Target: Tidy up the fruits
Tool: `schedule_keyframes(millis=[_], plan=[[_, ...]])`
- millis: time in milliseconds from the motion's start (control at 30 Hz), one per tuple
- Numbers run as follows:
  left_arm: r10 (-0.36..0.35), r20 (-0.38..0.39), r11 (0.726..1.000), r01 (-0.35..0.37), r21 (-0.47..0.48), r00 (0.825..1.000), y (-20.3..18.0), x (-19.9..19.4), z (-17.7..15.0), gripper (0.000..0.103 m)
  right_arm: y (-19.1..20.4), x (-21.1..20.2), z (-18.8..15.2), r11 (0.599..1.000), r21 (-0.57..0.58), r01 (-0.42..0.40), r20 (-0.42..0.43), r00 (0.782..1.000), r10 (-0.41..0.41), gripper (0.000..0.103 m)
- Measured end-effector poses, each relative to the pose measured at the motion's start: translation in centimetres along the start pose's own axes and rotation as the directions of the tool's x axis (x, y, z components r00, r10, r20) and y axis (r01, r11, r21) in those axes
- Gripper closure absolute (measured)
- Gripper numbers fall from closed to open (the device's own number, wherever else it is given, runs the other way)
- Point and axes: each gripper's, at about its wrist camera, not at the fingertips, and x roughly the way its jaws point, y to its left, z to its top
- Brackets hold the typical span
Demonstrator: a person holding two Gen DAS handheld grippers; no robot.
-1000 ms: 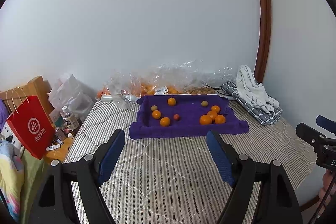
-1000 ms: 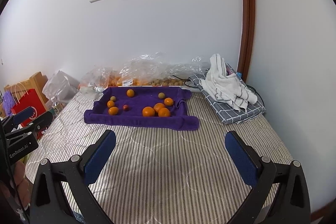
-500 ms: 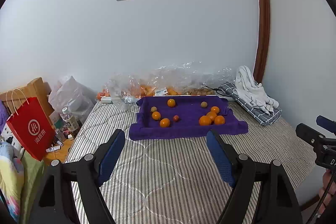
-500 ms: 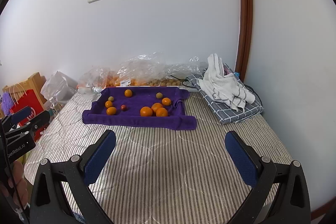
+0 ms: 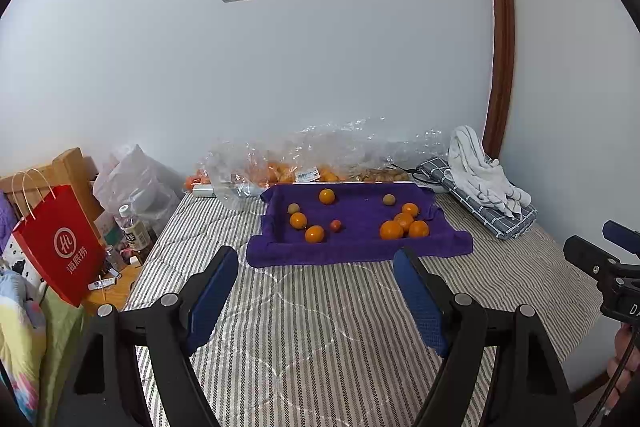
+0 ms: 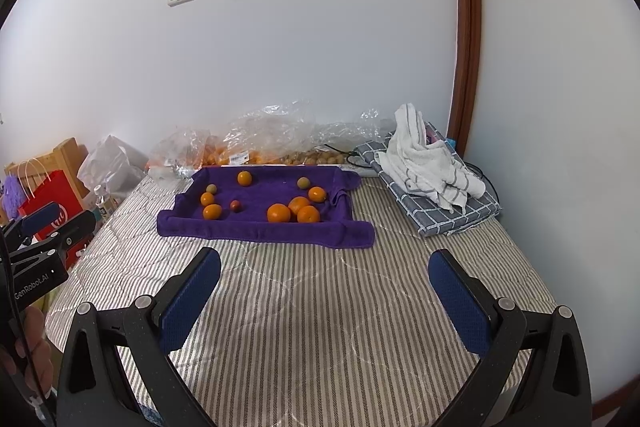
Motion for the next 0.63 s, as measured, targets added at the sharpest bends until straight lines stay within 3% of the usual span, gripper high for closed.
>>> schedule_keyframes(millis=[633], plan=[[0.016, 0.001, 1.000, -0.016, -0.013, 1.000, 0.81, 0.29, -0.06, 0.024, 0.15, 0.23, -0.20, 1.000, -0.003, 0.002, -0.001, 1.000, -0.002, 0.001]])
